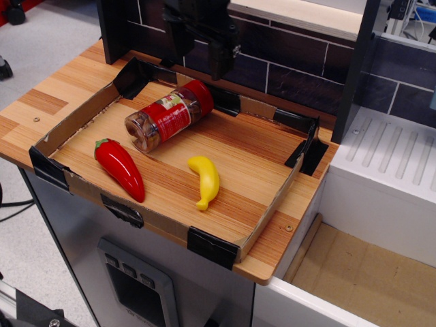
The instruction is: Upright basil bottle
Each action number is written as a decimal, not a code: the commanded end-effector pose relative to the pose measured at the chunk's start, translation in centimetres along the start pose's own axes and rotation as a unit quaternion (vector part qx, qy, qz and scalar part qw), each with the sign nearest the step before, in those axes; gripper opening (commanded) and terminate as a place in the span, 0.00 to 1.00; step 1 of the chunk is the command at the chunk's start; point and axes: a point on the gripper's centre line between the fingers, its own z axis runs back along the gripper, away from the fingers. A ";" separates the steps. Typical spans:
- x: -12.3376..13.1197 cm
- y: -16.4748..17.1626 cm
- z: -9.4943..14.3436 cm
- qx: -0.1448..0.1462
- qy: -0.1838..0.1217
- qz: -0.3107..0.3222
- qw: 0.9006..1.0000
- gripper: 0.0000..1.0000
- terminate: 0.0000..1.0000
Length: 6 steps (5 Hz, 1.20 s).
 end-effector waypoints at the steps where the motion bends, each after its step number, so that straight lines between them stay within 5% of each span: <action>1: 1.6 0.5 -1.0 0.020 -0.011 -0.012 1.000 1.00 0.00; 6: 1.7 1.1 -5.9 0.065 0.001 -0.002 0.998 1.00 0.00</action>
